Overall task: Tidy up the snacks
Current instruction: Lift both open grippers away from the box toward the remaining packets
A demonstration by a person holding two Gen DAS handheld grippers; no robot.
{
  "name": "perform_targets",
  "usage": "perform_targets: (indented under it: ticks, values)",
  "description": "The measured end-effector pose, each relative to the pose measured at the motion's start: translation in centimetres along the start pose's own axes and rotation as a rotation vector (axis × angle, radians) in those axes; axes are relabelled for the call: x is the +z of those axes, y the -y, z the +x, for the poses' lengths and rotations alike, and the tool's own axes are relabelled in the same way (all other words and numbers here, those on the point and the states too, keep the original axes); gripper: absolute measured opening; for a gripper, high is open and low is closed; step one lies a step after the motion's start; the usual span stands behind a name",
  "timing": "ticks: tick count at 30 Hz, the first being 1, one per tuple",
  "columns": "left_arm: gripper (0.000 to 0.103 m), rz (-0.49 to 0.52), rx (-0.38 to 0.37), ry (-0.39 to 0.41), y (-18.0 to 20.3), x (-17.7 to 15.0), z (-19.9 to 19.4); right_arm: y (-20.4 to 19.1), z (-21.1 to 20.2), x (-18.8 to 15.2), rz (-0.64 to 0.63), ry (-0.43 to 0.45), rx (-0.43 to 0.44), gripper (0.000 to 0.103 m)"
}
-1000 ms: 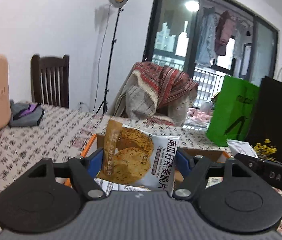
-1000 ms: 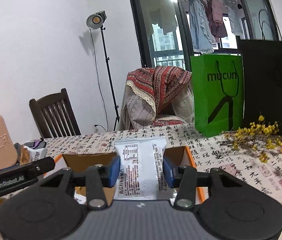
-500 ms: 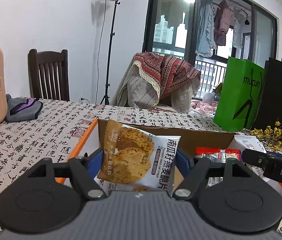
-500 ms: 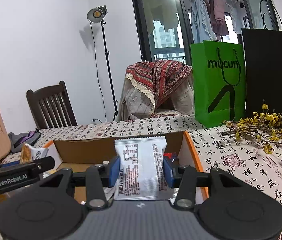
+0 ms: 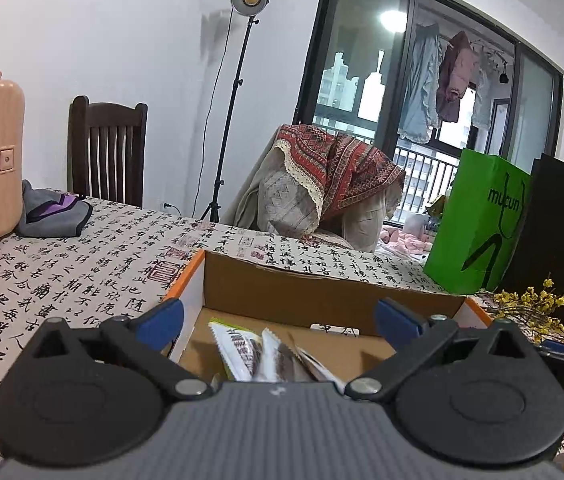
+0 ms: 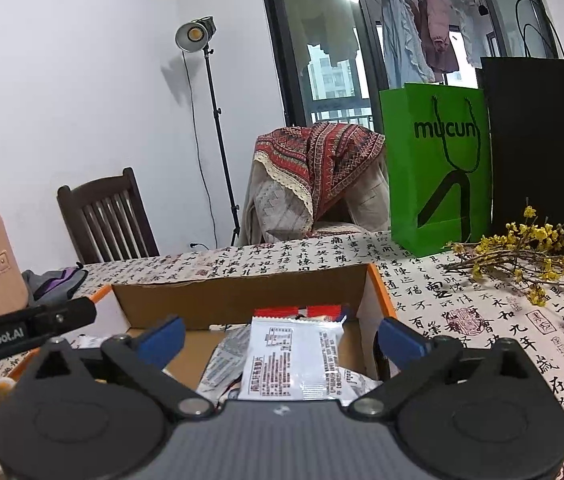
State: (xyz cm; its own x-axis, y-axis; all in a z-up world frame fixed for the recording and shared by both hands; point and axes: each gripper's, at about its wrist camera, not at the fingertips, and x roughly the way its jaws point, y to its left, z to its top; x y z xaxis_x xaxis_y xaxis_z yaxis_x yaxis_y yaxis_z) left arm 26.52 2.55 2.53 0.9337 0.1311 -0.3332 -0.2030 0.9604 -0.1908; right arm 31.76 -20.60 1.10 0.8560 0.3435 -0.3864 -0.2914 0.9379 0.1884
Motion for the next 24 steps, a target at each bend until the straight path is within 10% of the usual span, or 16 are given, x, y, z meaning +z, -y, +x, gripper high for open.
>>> perform_targets:
  ticks: [24]
  values:
    - [0.103, -0.047, -0.055, -0.056, -0.6, 1.8, -7.1, -1.3, -8.9, 0.7, -0.089, 0.003, -0.037, 0.103]
